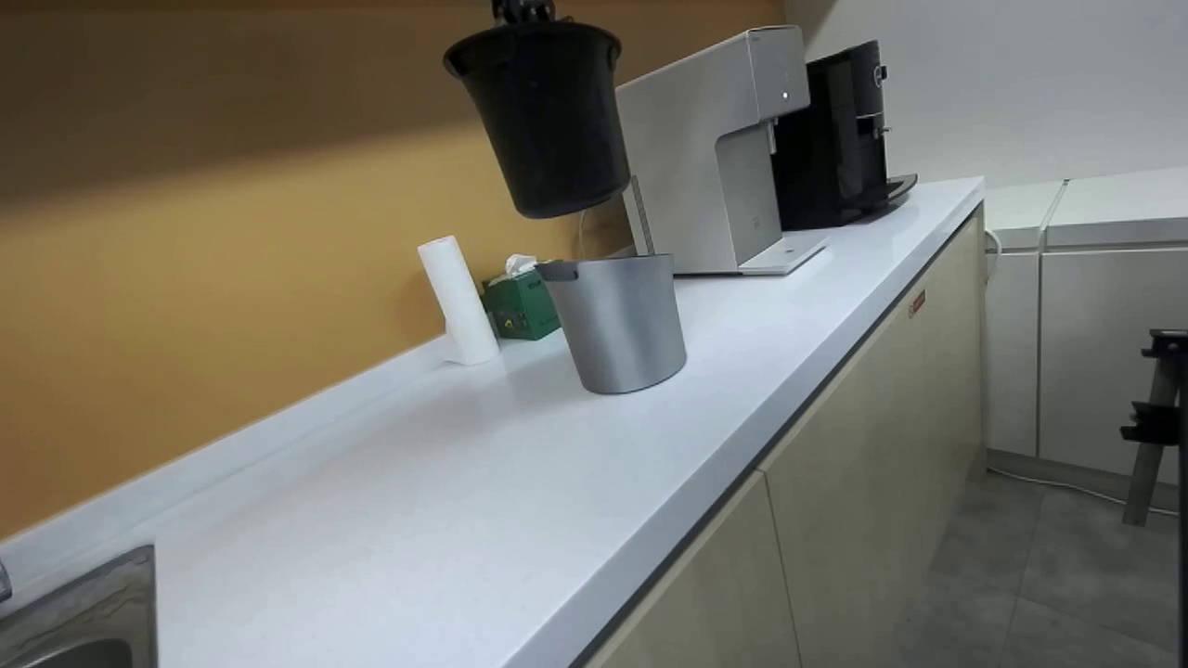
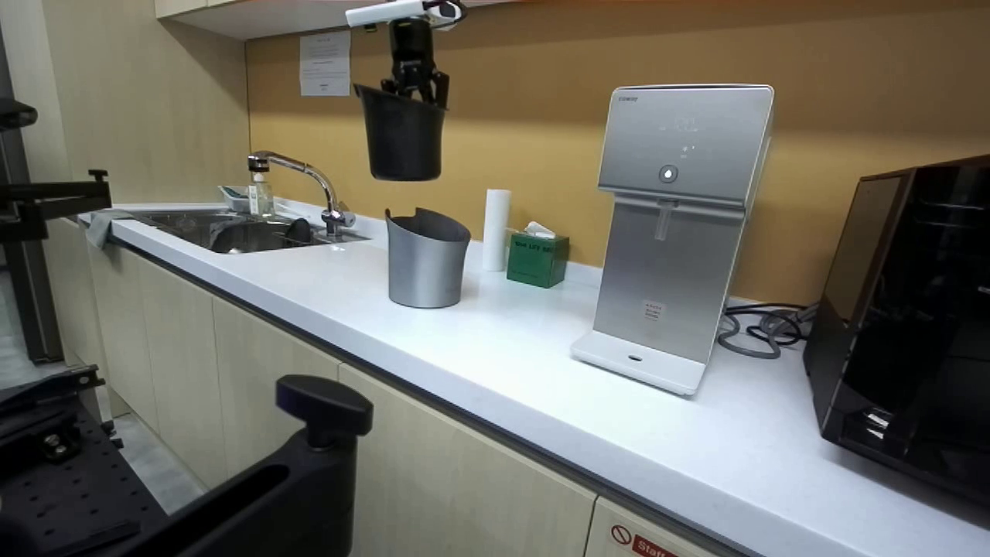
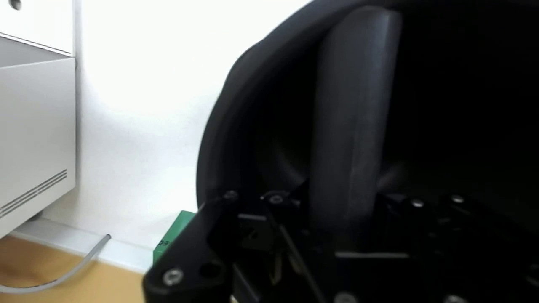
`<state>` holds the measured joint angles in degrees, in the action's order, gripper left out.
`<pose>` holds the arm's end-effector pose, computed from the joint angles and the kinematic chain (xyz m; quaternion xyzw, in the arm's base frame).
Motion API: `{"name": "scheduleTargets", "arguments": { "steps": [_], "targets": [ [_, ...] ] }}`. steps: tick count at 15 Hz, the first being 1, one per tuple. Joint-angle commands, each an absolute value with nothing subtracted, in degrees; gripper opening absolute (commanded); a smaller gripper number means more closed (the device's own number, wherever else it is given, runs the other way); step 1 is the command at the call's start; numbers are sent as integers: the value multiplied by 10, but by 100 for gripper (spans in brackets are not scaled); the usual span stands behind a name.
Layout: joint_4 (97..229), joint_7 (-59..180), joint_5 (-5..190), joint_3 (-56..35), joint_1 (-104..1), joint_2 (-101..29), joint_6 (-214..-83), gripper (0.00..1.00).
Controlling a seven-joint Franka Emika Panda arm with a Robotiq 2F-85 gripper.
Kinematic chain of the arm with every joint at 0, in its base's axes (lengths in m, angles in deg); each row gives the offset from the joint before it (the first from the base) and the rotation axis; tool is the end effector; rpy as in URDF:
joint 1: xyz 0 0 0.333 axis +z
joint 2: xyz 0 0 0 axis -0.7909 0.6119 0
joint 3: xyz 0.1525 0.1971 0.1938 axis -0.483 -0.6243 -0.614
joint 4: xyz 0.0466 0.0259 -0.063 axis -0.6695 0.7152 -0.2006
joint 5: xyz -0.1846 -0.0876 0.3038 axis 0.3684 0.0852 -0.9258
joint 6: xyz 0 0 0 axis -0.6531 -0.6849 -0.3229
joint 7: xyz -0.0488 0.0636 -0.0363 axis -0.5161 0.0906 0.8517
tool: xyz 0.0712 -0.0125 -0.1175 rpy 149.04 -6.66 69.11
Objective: Put the black thing into the metal bin
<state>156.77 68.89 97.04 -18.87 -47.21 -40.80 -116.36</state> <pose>0.6018 0.0781 0.5305 0.9893 0.1268 0.0438 0.0575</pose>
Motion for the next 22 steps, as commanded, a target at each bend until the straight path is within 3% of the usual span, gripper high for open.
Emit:
{"name": "scheduleTargets", "arguments": {
  "steps": [1,22],
  "targets": [
    [1536,677,962,-178,-484,-396,-1157,2],
    [1591,581,938,-161,-496,-368,-1245,2]
  ]
}}
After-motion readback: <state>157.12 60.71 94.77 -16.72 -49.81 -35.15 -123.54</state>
